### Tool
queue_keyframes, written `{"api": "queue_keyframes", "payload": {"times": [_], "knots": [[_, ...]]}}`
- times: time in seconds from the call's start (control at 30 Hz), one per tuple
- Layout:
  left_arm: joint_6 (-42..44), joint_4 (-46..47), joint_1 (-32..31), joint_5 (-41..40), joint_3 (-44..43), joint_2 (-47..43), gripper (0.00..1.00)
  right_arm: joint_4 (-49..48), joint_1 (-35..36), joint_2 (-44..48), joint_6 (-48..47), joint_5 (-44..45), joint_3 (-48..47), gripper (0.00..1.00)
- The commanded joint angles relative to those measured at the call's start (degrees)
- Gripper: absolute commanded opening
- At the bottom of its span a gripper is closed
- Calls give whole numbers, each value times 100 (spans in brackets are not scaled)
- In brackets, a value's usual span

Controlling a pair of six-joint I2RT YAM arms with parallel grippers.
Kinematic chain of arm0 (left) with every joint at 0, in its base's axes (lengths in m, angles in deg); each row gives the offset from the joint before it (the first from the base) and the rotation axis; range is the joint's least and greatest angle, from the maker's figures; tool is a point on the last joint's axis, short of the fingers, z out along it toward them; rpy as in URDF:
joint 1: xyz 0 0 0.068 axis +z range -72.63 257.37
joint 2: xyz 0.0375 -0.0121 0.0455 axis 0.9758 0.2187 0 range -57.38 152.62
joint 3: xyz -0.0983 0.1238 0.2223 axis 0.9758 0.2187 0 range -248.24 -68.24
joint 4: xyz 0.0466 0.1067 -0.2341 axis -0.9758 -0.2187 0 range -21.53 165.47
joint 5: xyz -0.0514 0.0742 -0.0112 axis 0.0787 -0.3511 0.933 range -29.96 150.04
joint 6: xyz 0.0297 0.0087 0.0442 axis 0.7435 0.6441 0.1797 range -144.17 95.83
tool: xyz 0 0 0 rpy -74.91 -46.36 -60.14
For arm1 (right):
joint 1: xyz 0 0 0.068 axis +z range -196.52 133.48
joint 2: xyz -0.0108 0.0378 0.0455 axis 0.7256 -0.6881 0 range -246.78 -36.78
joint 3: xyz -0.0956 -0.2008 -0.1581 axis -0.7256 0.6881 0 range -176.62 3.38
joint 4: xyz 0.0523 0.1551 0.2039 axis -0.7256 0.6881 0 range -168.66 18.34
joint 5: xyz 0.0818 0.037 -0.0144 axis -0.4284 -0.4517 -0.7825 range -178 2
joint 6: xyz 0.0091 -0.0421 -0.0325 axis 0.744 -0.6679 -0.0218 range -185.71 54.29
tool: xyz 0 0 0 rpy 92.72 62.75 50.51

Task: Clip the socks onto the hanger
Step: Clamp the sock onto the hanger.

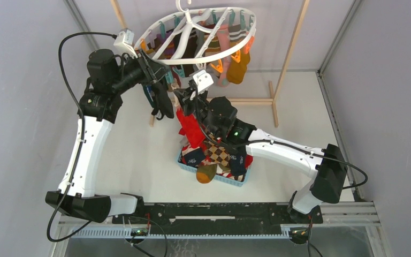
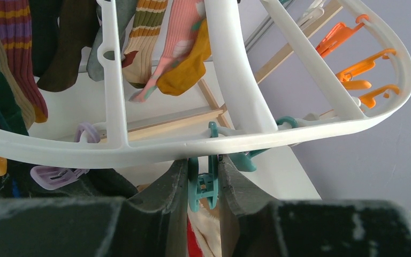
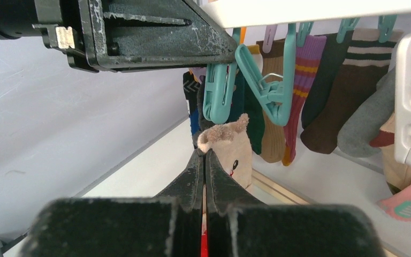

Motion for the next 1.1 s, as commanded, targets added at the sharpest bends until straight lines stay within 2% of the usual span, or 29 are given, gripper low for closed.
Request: {"api": "queue_keyframes", "payload": {"times": [0.0, 1.07], "knots": [[-36, 190, -47, -22, 17, -32, 0, -172, 13, 29, -83, -111, -296, 0], [-38, 285, -87, -75, 87, -45, 0, -104, -44, -81, -186, -182, -704, 0]]}}
